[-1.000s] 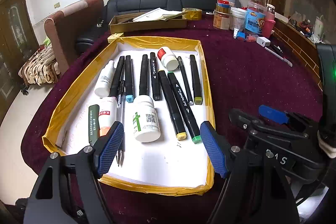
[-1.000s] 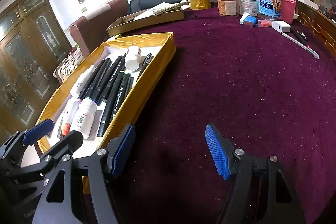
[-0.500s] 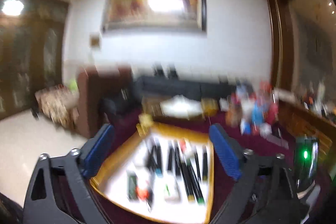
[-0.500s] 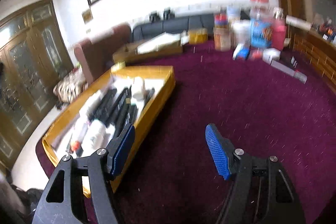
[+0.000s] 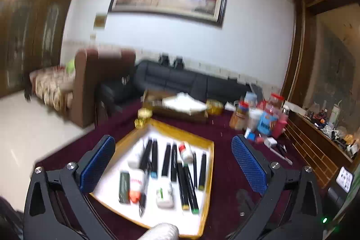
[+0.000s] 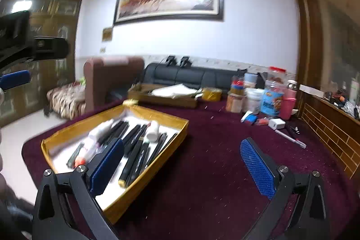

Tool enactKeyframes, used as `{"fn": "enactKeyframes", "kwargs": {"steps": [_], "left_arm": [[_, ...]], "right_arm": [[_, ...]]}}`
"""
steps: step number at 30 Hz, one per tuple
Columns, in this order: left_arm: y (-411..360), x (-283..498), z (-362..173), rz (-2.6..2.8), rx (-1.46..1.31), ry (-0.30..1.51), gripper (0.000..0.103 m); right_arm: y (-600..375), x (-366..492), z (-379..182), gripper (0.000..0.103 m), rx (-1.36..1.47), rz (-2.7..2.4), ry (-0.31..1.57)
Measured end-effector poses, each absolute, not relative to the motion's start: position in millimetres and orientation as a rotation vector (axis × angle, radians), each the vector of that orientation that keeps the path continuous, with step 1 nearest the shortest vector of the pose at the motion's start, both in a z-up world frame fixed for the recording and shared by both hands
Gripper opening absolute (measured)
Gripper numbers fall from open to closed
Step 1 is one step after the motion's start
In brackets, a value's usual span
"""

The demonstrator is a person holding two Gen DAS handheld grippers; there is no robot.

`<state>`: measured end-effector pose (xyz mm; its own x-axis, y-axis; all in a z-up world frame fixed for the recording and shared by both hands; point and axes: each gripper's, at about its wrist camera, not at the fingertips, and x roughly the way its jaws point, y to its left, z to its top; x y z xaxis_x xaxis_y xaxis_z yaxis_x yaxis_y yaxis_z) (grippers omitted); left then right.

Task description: Organize rigid objects

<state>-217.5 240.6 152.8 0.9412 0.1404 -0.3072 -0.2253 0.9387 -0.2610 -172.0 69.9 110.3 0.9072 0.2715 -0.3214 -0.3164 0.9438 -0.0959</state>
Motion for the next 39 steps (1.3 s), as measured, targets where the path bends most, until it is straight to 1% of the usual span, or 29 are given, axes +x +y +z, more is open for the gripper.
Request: {"fn": "enactKeyframes", "kwargs": {"steps": [6,13,19,27,39], "left_arm": [[231.4,-200.8,126.4,0.113,-0.346,0.429,0.103],[212.9,-185.9,103.9,0.228,-0.212,0.515,0.103],[221.7,-175.4,87.2,0.245,-0.222,0.588,0.103],[234.9,-167.2,74.4,0.251,-0.251,0.636,0.103],[253.0,-166.0,67.0,0.252,-0.297,0.651,0.103]], "right_arm": [[85.0,-168.1,94.0,0.102,-0.202,0.348,0.396],[94.4,-161.6,75.6,0.102,-0.234,0.368,0.490],[94.6,-151.8,66.7,0.102,-0.217,0.373,0.562],[96.1,-144.2,61.4,0.102,-0.208,0.372,0.608],[113.0,-126.7,73.4,0.102,-0.243,0.388,0.657]]}}
